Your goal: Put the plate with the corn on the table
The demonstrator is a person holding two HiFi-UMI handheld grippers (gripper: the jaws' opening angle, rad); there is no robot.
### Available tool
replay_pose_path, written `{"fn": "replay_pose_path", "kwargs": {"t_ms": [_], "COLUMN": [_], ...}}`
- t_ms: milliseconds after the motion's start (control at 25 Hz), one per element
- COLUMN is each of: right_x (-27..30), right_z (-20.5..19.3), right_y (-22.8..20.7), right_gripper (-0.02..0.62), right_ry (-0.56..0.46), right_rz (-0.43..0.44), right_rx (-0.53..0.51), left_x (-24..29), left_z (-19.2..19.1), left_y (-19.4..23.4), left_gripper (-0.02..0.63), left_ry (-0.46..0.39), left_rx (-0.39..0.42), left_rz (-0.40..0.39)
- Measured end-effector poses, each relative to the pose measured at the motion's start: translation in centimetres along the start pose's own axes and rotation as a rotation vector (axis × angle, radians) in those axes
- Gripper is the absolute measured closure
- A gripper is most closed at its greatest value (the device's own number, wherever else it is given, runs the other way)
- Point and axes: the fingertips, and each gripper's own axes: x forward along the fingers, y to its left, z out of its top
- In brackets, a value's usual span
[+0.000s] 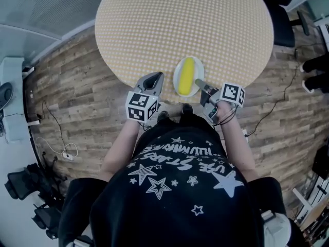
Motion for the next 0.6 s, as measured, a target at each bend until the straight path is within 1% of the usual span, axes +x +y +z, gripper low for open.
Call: {"fn": "replay_pose_path", "kwargs": {"t_ms": [360, 600], "right_x": [1.0, 1.4], "right_z": [-0.3, -0.5], "right_y": [-0.7, -1.1], "right_gripper": [0.555, 0.557], "right_ry": [0.077, 0.113], "right_rz": [-0.032, -0.131], "right_rx": [-0.03, -0.11], "left_x": [0.4, -0.1], "left_z": [-0.4, -1.0], "left_y": [0.4, 0.8], "left_gripper": [0.594, 0.595], "left_ry": [0.012, 0.021], "left_rx": [-0.026, -0.044], "left_rz": [0.031, 0.045]}}
